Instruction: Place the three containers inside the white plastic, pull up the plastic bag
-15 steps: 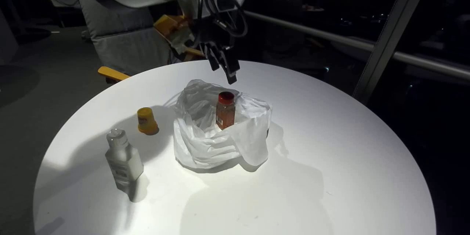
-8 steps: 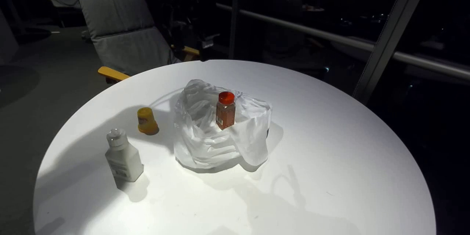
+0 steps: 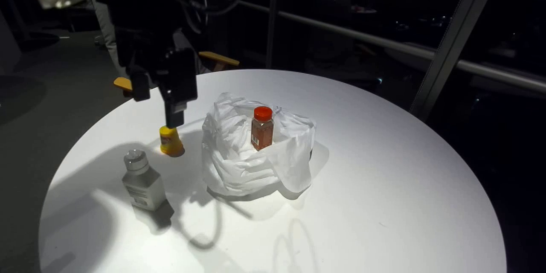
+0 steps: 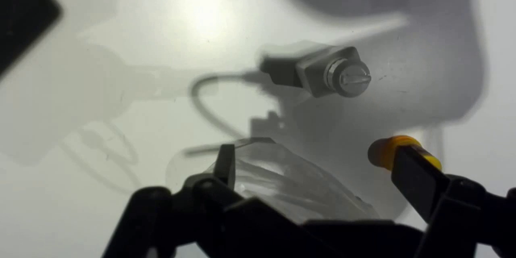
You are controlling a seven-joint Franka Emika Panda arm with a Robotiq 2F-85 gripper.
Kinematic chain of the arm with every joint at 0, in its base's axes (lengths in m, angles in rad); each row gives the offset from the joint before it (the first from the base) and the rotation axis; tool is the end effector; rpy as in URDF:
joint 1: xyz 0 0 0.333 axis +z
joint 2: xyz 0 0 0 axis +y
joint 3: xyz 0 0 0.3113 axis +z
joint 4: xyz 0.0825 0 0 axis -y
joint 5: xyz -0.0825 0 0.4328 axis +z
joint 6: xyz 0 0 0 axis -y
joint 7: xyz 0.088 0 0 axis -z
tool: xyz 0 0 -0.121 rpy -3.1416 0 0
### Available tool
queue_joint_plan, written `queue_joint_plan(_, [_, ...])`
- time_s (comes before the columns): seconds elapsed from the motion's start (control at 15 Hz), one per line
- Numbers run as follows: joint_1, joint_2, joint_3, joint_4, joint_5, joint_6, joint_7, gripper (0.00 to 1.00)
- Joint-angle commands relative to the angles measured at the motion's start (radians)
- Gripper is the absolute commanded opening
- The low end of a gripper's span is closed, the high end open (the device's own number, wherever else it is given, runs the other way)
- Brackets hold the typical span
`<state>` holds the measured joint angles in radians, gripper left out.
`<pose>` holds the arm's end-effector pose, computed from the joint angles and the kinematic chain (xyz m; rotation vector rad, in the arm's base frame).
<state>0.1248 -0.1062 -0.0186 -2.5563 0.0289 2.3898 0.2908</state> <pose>0.4664 0.0505 0.2444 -3.1147 0.3222 0.0991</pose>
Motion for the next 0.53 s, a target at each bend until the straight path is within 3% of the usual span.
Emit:
queue_joint_plan(0.0, [-0.008, -0.005, 0.05, -0.089, 0.076, 0.09, -0.045, 1.0])
queue_joint_plan(0.47, [0.026, 0.016, 0.119, -0.175, 0.214, 0.282, -0.139, 1.0])
